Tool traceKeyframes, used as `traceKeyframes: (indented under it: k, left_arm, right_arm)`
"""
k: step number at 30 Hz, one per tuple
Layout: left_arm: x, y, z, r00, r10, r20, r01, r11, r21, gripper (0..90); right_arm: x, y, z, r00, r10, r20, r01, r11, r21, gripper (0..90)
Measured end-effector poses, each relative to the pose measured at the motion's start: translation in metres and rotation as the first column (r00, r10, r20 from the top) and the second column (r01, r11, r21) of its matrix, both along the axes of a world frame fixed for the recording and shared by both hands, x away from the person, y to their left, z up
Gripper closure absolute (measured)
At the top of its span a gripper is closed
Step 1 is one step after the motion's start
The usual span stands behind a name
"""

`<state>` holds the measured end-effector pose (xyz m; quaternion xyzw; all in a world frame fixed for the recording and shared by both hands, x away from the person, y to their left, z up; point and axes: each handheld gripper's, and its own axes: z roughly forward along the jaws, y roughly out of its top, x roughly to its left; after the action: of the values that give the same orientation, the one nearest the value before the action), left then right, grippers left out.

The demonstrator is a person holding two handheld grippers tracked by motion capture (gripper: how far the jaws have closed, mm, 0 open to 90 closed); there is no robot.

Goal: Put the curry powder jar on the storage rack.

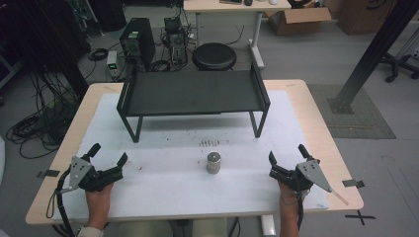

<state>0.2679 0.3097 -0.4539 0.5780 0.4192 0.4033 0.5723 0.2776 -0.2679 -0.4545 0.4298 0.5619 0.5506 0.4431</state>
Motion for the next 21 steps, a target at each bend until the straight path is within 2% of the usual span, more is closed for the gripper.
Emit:
traceKeyframes:
  k: [21]
  left_arm:
    - [0.0001,0.0000,0.0000,1.0000,0.000,0.000,0.000,1.0000,0.000,0.3]
  right_arm:
    - [0.0005,-0.0007,0.0006,0.9999,-0.009,-0.007,0.009,1.000,0.012,0.0]
